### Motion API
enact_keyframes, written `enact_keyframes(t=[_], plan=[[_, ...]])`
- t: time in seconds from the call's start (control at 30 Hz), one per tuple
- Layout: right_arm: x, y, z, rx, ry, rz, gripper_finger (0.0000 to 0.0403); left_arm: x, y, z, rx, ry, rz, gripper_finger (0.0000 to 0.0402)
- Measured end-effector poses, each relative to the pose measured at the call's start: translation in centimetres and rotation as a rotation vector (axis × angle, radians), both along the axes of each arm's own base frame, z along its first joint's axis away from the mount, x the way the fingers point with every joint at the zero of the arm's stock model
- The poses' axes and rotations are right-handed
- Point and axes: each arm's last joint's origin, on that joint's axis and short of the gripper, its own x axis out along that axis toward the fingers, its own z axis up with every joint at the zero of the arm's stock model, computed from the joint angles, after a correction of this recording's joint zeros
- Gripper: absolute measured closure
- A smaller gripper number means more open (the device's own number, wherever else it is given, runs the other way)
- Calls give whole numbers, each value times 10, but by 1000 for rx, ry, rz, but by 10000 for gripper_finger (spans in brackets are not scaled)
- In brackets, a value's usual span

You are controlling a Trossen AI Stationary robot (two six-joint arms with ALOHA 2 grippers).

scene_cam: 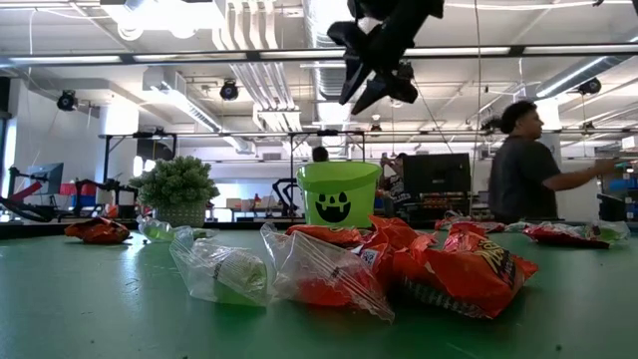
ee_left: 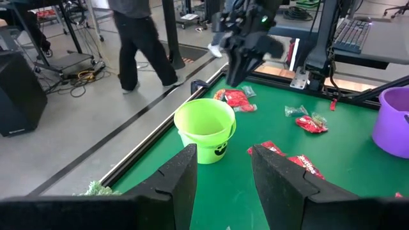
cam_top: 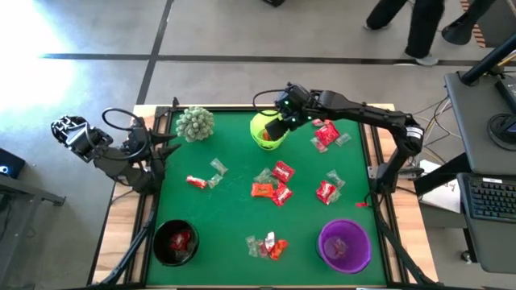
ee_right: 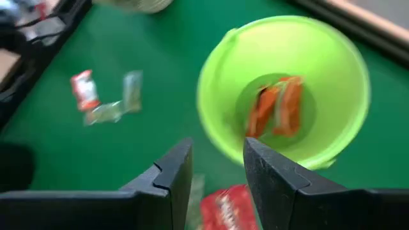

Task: Organize candy in baskets
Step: Put the orange chocolate bar into the green bucket

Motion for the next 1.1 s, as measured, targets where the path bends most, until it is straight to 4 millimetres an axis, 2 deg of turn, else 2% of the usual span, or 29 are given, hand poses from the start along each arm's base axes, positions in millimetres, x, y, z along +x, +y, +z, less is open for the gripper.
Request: enact_keyframes(t=[0.23, 0.4, 0.6, 0.93, 1.1], plan=[[-17, 34, 10, 61, 148, 72, 269, 1, -1, 0, 2, 4, -1, 270], [-31, 59, 3, 99, 352, 94, 268, 3, -2, -1, 3, 12, -6, 270], [-41, 79, -8, 81, 532, -16, 273, 6, -4, -2, -3, 31, -29, 270], [-33, 101, -26, 77, 579, 23, 289, 12, -10, -4, -13, 65, -65, 270], [-19, 114, -29, 96, 477, 127, 296, 13, -11, -5, -10, 69, -64, 270]])
